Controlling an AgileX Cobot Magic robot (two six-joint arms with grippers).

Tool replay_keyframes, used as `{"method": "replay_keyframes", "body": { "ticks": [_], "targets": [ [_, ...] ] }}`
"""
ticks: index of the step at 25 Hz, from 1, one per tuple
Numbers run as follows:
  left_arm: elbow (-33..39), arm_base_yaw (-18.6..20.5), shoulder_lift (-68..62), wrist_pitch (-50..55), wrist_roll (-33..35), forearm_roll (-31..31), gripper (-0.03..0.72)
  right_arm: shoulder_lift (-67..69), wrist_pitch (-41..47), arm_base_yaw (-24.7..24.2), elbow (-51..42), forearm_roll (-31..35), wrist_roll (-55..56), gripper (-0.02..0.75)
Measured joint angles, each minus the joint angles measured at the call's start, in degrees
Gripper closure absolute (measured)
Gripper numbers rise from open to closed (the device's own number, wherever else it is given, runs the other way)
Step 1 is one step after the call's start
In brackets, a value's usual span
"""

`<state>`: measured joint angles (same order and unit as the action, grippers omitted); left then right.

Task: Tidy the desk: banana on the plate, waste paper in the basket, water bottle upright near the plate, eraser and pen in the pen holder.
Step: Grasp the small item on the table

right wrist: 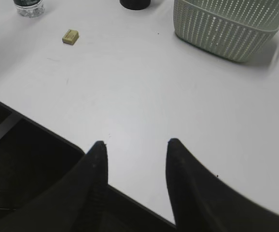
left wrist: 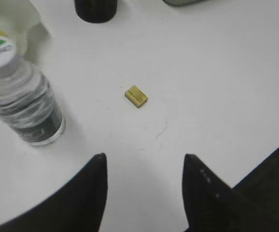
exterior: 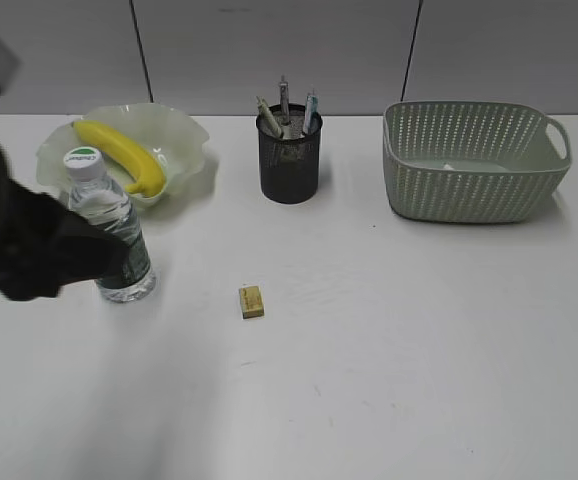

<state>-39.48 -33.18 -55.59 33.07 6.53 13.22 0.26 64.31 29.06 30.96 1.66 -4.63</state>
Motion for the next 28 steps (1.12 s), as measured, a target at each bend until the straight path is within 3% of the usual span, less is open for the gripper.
{"method": "replay_keyframes", "body": {
  "ticks": [4, 9, 16, 21, 28],
  "targets": [
    [-7.3, -4.3, -15.4, -1.1, 6.0, -1.2, 0.311, 0.0, -1.6, 0.0, -0.4, -0.1, 0.1, 0.408],
    [-19.6, -8.6, -32.1, -0.1, 8.4, -9.4, 0.271, 0.1, -4.4, 0.0, -1.8, -0.1, 0.3, 0.408],
    [-35.9, -8.8, -49.2, 7.8, 8.6, -19.1, 0.116, 0.1, -4.5, 0.0, -1.8, -0.1, 0.4, 0.408],
    [-43.3, -8.8, -57.3, 14.7, 10.4, -21.6, 0.103, 0.1, -4.6, 0.0, -1.8, -0.1, 0.5, 0.408],
    [-47.7, -8.8, -64.9, 18.8, 17.6, -18.8, 0.1, 0.1, -4.6, 0.0, -1.8, -0.1, 0.5, 0.408]
  ]
}}
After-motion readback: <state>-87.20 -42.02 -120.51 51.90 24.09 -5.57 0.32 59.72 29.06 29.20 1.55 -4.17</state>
